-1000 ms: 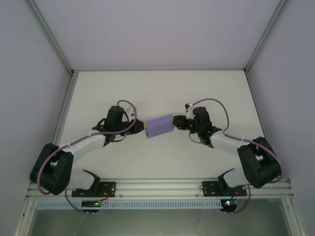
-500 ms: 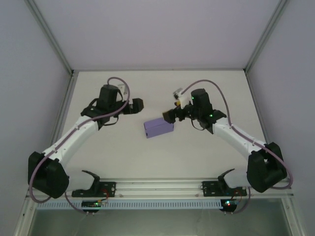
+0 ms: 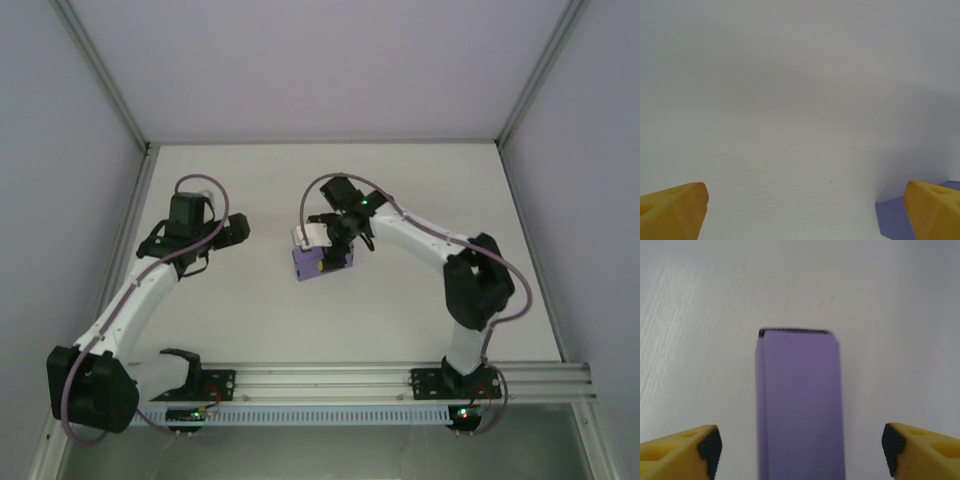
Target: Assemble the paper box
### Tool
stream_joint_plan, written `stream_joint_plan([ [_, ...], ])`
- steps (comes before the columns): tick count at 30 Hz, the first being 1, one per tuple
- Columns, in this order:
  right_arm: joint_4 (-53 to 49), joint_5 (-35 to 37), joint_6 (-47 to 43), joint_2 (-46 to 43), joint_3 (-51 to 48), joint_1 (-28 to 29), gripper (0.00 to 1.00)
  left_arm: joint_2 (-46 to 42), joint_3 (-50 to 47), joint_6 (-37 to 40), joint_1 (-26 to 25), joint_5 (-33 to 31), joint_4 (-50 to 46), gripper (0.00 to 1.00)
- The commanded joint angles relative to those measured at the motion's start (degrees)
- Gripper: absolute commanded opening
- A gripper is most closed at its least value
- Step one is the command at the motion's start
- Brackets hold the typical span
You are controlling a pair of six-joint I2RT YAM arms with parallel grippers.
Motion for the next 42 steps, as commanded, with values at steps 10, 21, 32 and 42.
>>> stream_joint_plan([
  [10,8.77,22.28,1.86,2.74,-3.5,2.9,0.35,-1.23,-1.27,-1.3,1.02,-0.22,-1.41,1.0],
  [21,44.24,42.53,-2.89,5.38,-14.29,2.68,0.44,-1.24,-1.74,-1.82,1.01,-0.99,0.35,1.0],
  [32,27.02,33.46,11.53,-8.99,-21.84,7.04,0.98,-1.19,-1.89,-0.42,1.1,-3.42,2.72,1.0],
  [42,26.58,29.35,44.19,-32.09,-30.77,-2.18,0.98,-1.73,-8.03,8.24,1.41,-24.96,15.11,1.0],
])
